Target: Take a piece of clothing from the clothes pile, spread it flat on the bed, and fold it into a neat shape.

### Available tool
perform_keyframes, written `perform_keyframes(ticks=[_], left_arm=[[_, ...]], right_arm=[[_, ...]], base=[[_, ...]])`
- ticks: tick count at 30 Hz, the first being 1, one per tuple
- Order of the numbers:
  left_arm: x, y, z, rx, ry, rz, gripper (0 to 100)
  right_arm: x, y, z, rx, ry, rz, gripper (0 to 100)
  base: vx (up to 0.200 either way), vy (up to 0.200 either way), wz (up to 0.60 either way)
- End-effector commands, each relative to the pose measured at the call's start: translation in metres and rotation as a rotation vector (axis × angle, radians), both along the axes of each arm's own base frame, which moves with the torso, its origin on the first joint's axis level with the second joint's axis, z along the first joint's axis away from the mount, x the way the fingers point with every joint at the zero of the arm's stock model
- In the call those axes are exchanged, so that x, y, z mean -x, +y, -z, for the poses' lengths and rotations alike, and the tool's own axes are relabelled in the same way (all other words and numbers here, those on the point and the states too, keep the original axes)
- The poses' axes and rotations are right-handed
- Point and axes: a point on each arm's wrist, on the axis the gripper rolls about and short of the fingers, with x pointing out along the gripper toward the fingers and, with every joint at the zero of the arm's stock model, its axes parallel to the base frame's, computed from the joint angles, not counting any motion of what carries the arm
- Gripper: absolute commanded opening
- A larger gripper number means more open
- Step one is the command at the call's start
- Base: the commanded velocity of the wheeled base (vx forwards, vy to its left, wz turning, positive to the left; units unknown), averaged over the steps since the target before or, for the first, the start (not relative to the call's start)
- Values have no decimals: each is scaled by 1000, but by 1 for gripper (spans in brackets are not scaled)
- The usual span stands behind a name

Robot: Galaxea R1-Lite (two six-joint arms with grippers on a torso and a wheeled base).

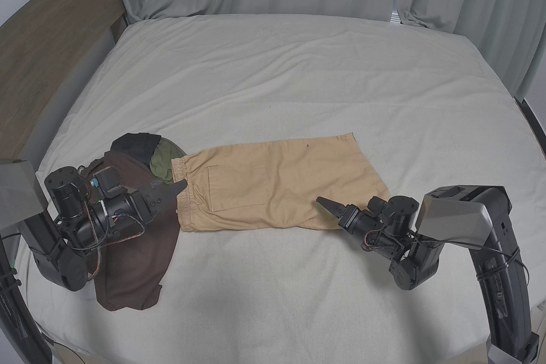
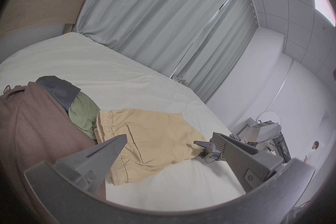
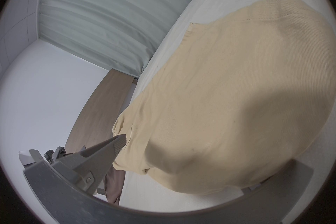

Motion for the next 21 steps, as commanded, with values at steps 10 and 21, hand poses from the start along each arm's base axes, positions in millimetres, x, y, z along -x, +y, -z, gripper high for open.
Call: perform_keyframes(ticks=[10, 21], left_arm=[[0, 0, 0, 3, 1, 3, 100], [-2, 0, 7, 4, 23, 0, 100]], right_arm=[[1, 1, 5, 5, 14, -5, 0], [12, -1, -5, 42, 10, 10, 0]], base=[[0, 0, 0], [0, 0, 0]])
